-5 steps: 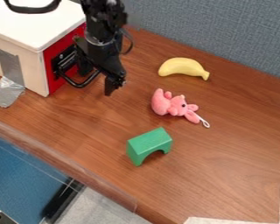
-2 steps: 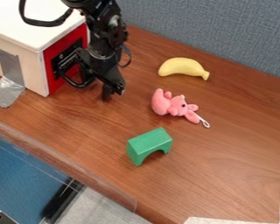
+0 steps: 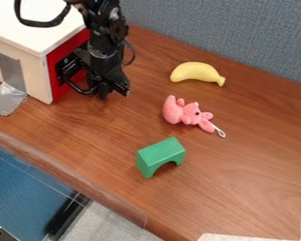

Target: Open the drawer

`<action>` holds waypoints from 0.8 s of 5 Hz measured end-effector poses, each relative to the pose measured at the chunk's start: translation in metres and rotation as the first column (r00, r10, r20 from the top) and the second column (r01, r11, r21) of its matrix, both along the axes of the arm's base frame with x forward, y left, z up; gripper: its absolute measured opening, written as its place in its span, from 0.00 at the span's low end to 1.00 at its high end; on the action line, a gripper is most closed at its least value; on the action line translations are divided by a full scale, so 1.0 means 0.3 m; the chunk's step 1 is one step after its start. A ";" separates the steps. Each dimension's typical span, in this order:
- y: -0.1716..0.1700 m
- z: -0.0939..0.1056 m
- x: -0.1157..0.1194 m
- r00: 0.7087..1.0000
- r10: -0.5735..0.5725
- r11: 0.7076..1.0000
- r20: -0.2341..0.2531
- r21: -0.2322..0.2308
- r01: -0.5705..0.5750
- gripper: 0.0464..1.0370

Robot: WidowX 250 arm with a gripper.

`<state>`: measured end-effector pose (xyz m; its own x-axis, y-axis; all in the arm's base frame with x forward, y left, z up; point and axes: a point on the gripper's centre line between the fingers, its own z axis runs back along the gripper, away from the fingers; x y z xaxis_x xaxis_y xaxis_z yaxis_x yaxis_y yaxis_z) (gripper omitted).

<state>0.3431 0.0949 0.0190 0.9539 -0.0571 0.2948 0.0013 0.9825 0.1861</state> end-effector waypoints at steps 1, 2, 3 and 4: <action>-0.014 -0.001 -0.007 1.000 0.018 0.999 -0.020 -0.032 -0.019 0.10; -0.029 -0.003 -0.009 0.999 0.022 0.998 -0.029 -0.052 -0.023 0.10; -0.061 0.000 -0.014 1.000 0.009 0.998 -0.030 -0.063 -0.011 0.10; -0.112 0.006 -0.018 1.000 -0.013 0.998 -0.024 -0.062 0.011 0.10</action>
<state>0.3377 0.0613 0.0208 0.9603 -0.0509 0.2744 0.0170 0.9921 0.1246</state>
